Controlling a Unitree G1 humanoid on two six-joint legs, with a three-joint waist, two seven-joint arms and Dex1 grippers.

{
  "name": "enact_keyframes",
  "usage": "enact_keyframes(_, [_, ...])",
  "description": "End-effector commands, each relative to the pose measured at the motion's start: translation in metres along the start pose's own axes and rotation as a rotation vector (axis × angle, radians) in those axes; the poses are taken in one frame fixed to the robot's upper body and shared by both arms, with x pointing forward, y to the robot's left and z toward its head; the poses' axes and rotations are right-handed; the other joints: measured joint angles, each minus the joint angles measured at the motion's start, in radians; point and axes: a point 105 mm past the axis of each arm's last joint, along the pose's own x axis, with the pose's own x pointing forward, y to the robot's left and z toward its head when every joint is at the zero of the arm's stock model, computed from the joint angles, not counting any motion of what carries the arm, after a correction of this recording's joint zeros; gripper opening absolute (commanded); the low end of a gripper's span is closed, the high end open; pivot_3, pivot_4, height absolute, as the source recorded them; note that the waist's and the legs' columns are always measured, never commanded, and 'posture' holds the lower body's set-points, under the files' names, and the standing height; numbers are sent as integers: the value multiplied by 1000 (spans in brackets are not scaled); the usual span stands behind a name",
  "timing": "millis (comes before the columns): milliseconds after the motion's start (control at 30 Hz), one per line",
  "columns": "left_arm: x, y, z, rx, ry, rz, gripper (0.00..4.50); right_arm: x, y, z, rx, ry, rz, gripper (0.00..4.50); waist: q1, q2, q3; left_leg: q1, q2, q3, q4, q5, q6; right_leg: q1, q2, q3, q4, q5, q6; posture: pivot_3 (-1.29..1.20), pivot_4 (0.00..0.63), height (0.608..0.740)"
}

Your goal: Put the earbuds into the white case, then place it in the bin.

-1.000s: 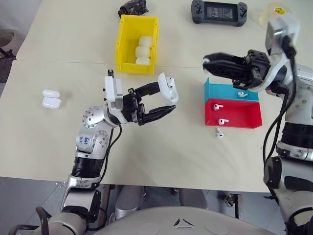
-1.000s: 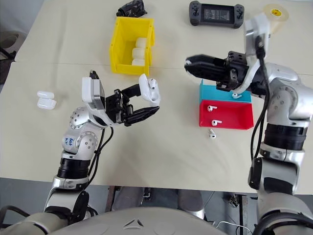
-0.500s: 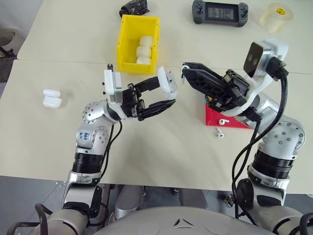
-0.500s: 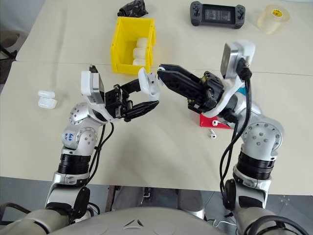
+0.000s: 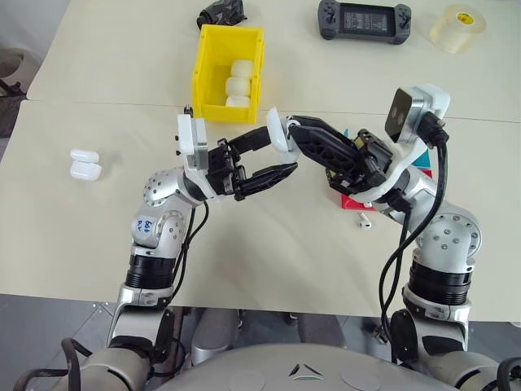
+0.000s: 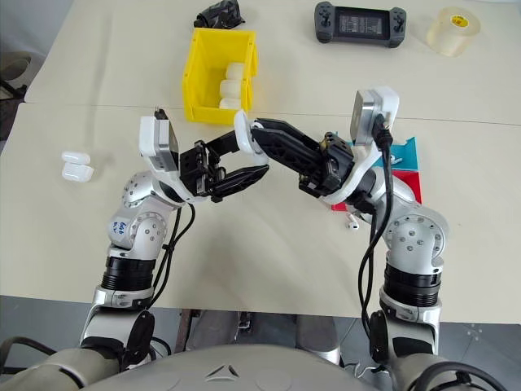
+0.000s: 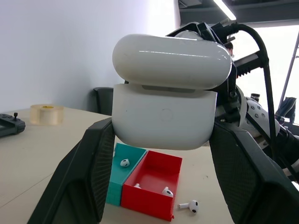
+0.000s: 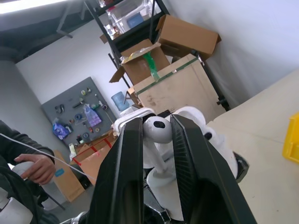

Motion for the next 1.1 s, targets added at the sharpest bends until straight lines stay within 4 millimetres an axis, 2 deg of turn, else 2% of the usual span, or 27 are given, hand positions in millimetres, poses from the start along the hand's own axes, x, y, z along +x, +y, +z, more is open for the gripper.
enact_keyframes(33, [9,-6,14,40,-42,-40,2720,4,10,0,-18,-13,33,487,0,0,0,0,0,0,0,0,0,0,0,0,0,0,0,0,150,740])
enact_keyframes(200, [10,-6,17,42,-60,-49,2720,-4,10,-8,-3,-2,6,487,0,0,0,0,0,0,0,0,0,0,0,0,0,0,0,0,150,740])
enact_keyframes(767, [15,-5,24,33,-114,-49,2720,-17,3,-14,-15,18,-72,487,1,0,0,0,0,0,0,0,0,0,0,0,-1,0,0,0,150,740])
enact_keyframes(1033, [14,-7,21,36,-91,-69,2720,-14,6,-5,-22,13,-42,3205,1,0,0,0,0,0,0,0,0,0,0,0,-2,0,0,0,150,740])
enact_keyframes(1100, [12,-7,18,31,-75,-69,2720,-20,3,1,-69,20,-66,3885,1,0,0,0,0,0,0,0,0,0,0,0,-2,0,0,0,150,740])
